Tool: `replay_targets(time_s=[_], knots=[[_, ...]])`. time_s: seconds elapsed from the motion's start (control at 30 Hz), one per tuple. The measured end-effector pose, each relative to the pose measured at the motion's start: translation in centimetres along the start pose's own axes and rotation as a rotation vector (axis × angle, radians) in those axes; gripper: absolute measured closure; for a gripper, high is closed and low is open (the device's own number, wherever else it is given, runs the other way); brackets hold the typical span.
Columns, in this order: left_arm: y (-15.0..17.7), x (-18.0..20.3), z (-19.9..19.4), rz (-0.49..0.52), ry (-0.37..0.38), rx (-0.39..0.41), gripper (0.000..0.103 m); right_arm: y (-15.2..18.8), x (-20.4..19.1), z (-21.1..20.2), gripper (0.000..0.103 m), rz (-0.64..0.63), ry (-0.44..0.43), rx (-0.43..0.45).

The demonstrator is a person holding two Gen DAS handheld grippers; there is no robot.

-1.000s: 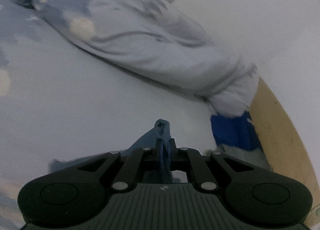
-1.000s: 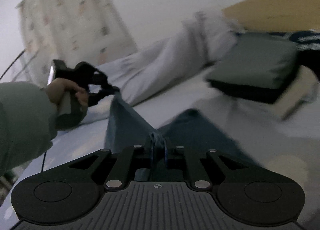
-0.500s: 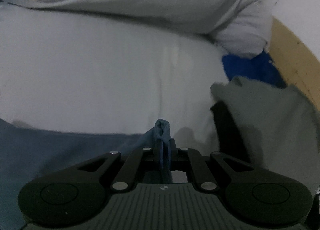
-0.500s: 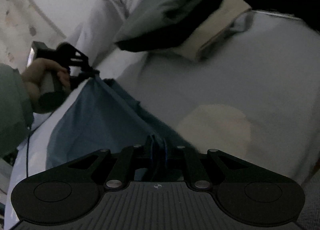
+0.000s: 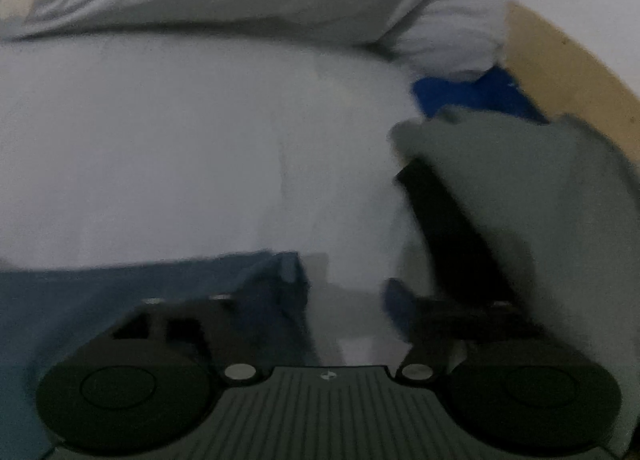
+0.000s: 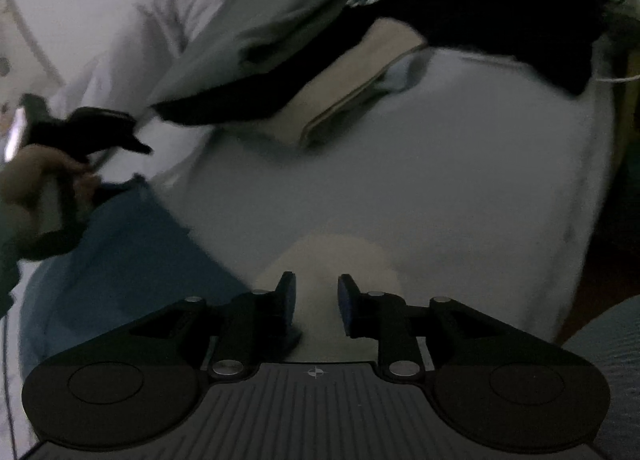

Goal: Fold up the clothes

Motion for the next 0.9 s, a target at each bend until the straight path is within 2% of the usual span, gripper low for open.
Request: replay_targets(time_s=[0.03, 0.1, 0.2, 0.23, 0.33, 0.37, 0.47, 0.53, 0.67, 0.9], knots=[[-0.5, -0.3, -1.2, 0.001, 0.010, 0.020, 0.000, -0.2, 0.0, 0.1, 0.062, -0.002, 0.004, 0.011], [-1.4, -0.9, -3.6, 0.002, 0.029, 0.061, 0.000, -0.3, -0.2, -0.4, 0.049, -0.014, 0.011, 0.033], [-2.7, -1.8, -7.2, 0.004, 0.059, 0.123, 0.000, -0.5, -0.6, -0.7, 0.043, -0.028, 0.006, 0.066], [-3.2, -2.4, -8.7, 0.016, 0.047, 0.143, 0.000, -0.4, -0.8, -0.7, 0.039, -0.029, -0.002, 0.071], [-3.8, -6.0, -14.1, 0.080, -0.073, 0.211, 0.000, -0.7, -0.8, -0.9, 0.027, -0.021, -0.029, 0.089], [-3.9, -7.4, -15.7, 0.094, -0.108, 0.230, 0.000, -0.7, -0.8, -1.5, 0.026, -0.024, -0.034, 0.098], [-2.9, -12.2, -19.9, 0.073, -0.178, 0.245, 0.000, -0.6, -0.7, -2.5, 0.024, -0.033, -0.033, 0.116], [-1.8, -15.5, -21.9, 0.026, -0.198, 0.237, 0.000, -0.5, -0.6, -3.3, 0.023, -0.041, -0.033, 0.127], [1.0, -19.7, -22.3, -0.080, -0.147, 0.186, 0.000, 0.0, -0.6, -4.7, 0.022, -0.078, -0.045, 0.147], [5.5, -22.7, -17.1, -0.182, 0.030, 0.080, 0.000, 0.0, -1.5, -7.0, 0.017, -0.104, -0.126, 0.185]])
Point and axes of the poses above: each gripper's, at about its wrist camera, not at the fingertips, and z roughly the way its jaws point, x to its right, y to its underside, the point moved 6 cm from there along z, roughly the way its jaws point, and after that the axes turned 3 degrees about z, right-handed, at the moved point
